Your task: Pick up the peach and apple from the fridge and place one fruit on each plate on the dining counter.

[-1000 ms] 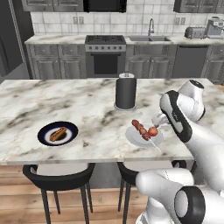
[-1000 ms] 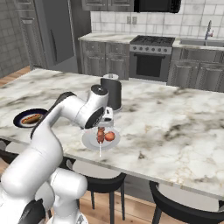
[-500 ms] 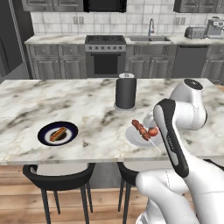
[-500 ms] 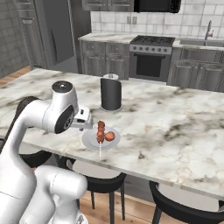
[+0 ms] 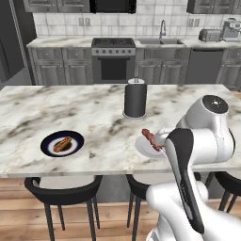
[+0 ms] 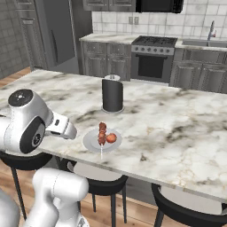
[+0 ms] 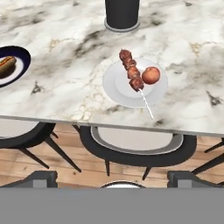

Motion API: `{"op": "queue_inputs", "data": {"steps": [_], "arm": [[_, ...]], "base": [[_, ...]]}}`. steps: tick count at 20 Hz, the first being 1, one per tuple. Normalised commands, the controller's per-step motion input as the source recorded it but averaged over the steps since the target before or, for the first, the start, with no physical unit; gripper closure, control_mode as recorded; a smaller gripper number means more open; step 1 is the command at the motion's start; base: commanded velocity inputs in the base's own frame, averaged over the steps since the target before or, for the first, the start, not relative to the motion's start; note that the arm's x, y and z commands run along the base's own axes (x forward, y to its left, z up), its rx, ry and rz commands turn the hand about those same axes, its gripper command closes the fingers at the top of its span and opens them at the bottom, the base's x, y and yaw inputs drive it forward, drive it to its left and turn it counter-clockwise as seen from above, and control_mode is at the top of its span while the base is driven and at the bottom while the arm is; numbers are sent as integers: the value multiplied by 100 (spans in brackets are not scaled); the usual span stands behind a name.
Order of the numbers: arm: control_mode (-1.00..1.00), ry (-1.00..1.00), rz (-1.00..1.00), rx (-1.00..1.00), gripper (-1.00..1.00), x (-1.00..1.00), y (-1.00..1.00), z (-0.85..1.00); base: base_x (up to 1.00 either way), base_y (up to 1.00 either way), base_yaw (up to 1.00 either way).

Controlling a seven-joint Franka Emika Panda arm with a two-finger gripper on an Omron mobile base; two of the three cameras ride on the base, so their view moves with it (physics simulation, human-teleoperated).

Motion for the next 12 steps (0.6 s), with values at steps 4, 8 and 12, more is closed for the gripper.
{"op": "queue_inputs", "data": {"steps": [4,8,12], "arm": [[-100,-17,0,0,-100,-52,0,28],[-100,-6,0,0,-100,-31,0,1],[-100,-5,0,0,-100,-18,0,0]], "base": [[0,0,0],[0,0,0],[0,0,0]]}}
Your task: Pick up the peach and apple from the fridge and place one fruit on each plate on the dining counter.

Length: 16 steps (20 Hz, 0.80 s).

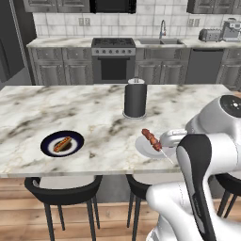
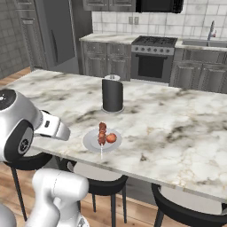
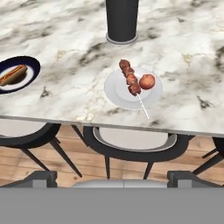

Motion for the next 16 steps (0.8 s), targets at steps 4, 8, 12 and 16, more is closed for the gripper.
{"op": "queue_inputs", "data": {"steps": [4,8,12,16], "arm": [[-100,-3,0,0,-100,-18,0,0],[100,0,0,0,-100,0,0,0],[100,0,0,0,-100,0,0,0],[100,0,0,0,-100,0,0,0]], "base": [[0,0,0],[-20,28,0],[-4,67,0],[0,96,0]]}}
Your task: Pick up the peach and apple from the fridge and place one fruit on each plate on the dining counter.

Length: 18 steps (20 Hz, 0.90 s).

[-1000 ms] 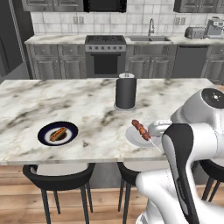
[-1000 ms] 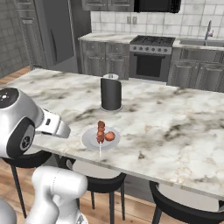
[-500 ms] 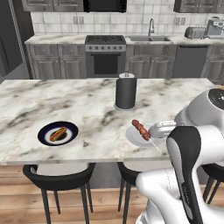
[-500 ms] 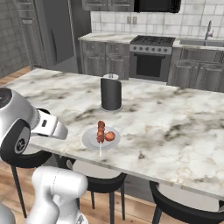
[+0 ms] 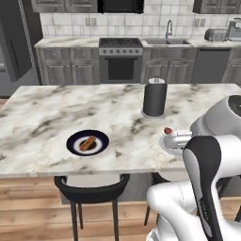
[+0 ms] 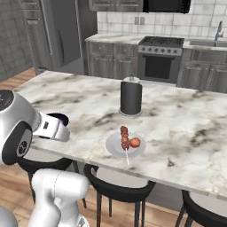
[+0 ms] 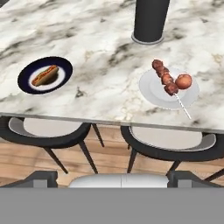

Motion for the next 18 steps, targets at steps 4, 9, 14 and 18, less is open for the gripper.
{"op": "queue_inputs", "data": {"steps": [4,9,14,18], "arm": [[100,0,0,0,-100,0,0,0],[100,0,0,0,-100,0,0,0],[100,0,0,0,-100,0,0,0],[100,0,0,0,-100,0,0,0]], "base": [[2,100,0],[7,100,0],[18,100,-1],[25,100,-3]]}}
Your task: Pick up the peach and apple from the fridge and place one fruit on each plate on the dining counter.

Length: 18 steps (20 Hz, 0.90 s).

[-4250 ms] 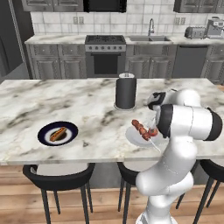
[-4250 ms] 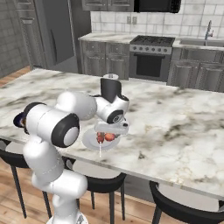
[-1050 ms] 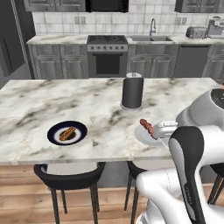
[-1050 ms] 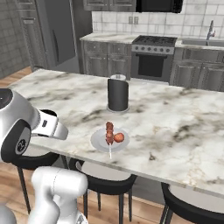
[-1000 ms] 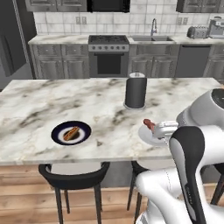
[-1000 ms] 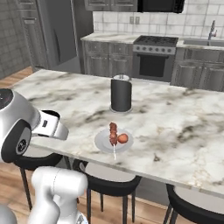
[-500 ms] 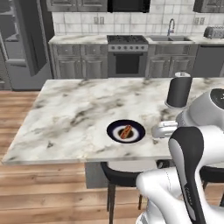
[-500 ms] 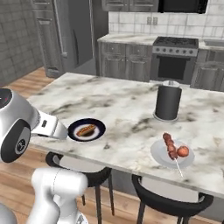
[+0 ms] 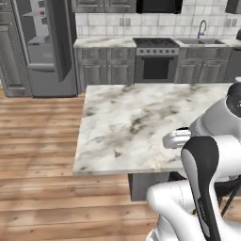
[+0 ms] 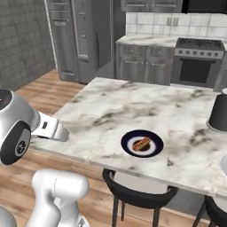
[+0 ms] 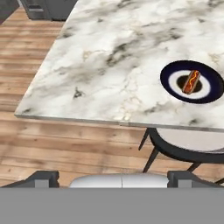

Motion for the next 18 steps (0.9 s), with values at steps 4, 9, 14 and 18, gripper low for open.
{"op": "queue_inputs", "data": {"steps": [4,9,14,18], "arm": [[100,0,0,0,-100,0,0,0],[100,0,0,0,-100,0,0,0],[100,0,0,0,-100,0,0,0],[100,0,0,0,-100,0,0,0]], "base": [[31,100,-4],[43,100,-6],[63,100,-11],[78,100,-16]]}}
